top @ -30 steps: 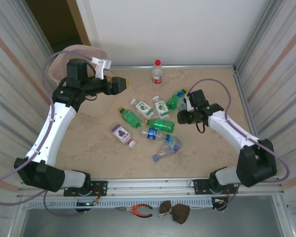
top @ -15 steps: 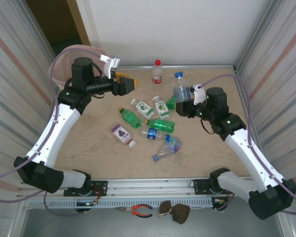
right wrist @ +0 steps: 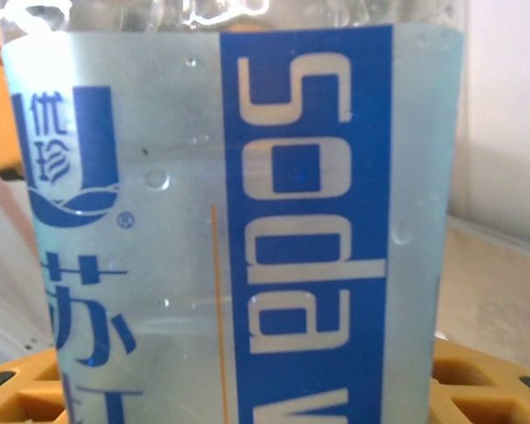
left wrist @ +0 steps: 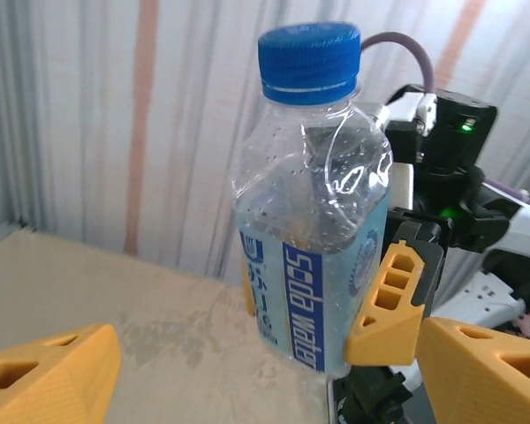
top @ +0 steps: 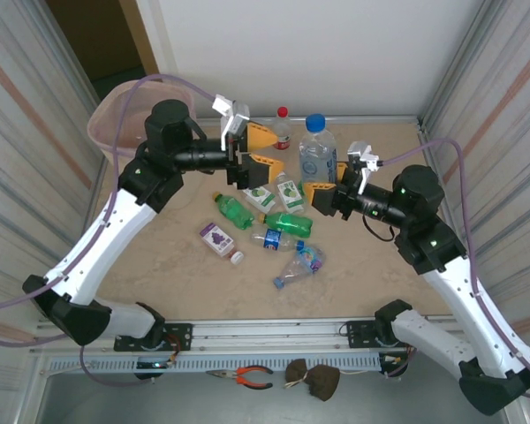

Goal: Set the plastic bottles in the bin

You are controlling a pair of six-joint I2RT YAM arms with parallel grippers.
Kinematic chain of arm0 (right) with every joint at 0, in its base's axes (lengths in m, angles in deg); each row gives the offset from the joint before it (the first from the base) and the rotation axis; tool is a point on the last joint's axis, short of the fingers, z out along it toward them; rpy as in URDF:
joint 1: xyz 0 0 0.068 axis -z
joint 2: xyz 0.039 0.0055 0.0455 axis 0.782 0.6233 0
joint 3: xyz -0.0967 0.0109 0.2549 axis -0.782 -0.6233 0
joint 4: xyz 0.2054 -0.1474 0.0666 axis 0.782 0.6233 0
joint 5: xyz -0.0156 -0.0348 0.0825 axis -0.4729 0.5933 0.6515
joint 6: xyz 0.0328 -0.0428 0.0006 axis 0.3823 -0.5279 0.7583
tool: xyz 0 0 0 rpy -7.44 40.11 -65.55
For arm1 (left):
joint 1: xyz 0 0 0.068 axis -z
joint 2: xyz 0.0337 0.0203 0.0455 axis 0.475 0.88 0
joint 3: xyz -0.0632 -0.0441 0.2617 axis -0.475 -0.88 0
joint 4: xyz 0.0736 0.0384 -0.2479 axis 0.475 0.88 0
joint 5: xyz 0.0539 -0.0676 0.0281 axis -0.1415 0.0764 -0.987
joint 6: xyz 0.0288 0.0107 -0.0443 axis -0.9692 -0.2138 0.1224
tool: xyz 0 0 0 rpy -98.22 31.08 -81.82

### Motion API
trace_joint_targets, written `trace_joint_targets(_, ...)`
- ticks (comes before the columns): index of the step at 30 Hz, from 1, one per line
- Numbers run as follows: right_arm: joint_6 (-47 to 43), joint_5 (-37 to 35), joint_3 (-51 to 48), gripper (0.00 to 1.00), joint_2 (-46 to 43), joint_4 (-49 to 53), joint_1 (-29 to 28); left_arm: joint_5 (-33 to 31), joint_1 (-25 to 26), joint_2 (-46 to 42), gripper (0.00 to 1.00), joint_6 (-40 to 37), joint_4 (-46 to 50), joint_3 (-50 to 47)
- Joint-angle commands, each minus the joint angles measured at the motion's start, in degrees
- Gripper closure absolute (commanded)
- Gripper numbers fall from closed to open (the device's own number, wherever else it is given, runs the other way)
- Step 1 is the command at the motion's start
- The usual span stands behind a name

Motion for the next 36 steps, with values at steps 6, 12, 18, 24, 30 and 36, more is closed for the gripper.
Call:
trace_joint_targets(6,-3.2,4.4,4.2,0.44,-1.5,-4.5,-5.6,2.9,7.1,2.3,0.10,-6.6,-1.5,6.6)
trace_joint_targets(12,-5.3,4.9,5.3,0.44,-1.7,-4.9,-8.1,3.0,11.4,4.1,0.10,-8.6,-1.5,9.9)
trace_joint_targets(18,-5.9,3.9,5.2,0.44,-1.7,-5.0,-9.1,3.3,14.9,5.5,0.14,-11.3,-1.7,12.0)
trace_joint_targets(24,-6.3,3.8,5.4,0.43,-2.2,-5.2,-9.6,3.1,16.2,5.4,0.22,-12.3,-1.9,11.7)
trace_joint_targets(30,-6.7,3.9,5.6,0.43,-2.3,-4.7,-10.1,1.8,16.2,4.6,0.30,-12.0,-2.7,11.0)
trace_joint_targets(36,-7.2,3.1,5.6,0.43,-2.8,-4.5,-10.2,1.7,16.3,4.4,0.36,-11.7,-3.4,11.0)
